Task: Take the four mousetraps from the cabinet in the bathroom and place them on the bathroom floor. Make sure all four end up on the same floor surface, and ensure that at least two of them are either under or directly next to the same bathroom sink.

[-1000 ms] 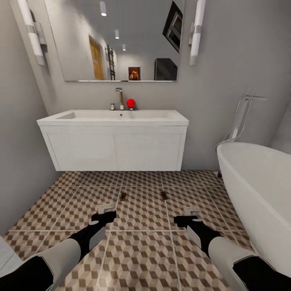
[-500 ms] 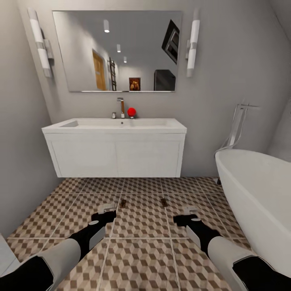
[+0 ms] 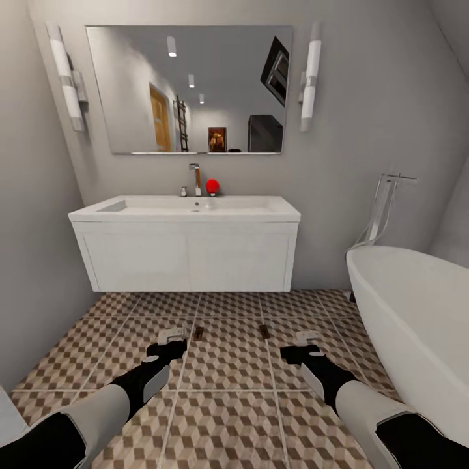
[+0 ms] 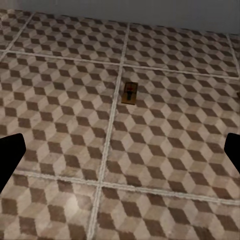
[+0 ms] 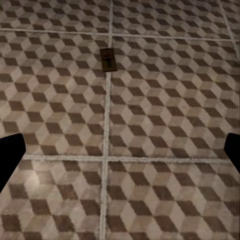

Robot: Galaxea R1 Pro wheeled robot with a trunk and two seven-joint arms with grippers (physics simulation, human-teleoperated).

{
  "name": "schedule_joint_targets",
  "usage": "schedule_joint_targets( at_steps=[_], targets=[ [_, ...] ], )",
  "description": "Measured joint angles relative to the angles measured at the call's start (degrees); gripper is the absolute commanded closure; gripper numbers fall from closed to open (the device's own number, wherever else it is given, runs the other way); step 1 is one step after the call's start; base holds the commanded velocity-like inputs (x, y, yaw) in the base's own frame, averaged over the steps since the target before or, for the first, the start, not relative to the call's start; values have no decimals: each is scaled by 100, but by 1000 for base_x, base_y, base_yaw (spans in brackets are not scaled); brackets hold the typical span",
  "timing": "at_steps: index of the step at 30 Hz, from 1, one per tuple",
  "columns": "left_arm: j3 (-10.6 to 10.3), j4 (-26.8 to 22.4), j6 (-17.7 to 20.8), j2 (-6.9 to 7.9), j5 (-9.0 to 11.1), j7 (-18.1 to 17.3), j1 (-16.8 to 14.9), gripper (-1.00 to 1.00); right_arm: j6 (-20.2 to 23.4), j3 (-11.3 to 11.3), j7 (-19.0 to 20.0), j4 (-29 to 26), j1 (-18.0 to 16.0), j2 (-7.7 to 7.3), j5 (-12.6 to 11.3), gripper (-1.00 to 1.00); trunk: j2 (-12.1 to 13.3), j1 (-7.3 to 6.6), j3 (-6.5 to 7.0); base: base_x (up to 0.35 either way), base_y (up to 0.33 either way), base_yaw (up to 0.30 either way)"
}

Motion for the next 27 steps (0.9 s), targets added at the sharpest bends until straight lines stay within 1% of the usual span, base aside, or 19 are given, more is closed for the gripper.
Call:
schedule_joint_targets(
  at_steps=[10,18,27],
  targets=[
    [1,23,10,10,56,-5,0,-100,0,-3,-5,39,2,-35,-12,-100,401,-220,180,0,0,0],
    [-2,36,18,6,238,-9,0,-100,27,-3,9,81,1,-48,-8,-100,722,-395,323,0,0,0],
    [1,64,25,6,386,-22,6,-100,57,8,21,117,8,-52,5,-100,1083,-593,485,0,0,0]
  ],
)
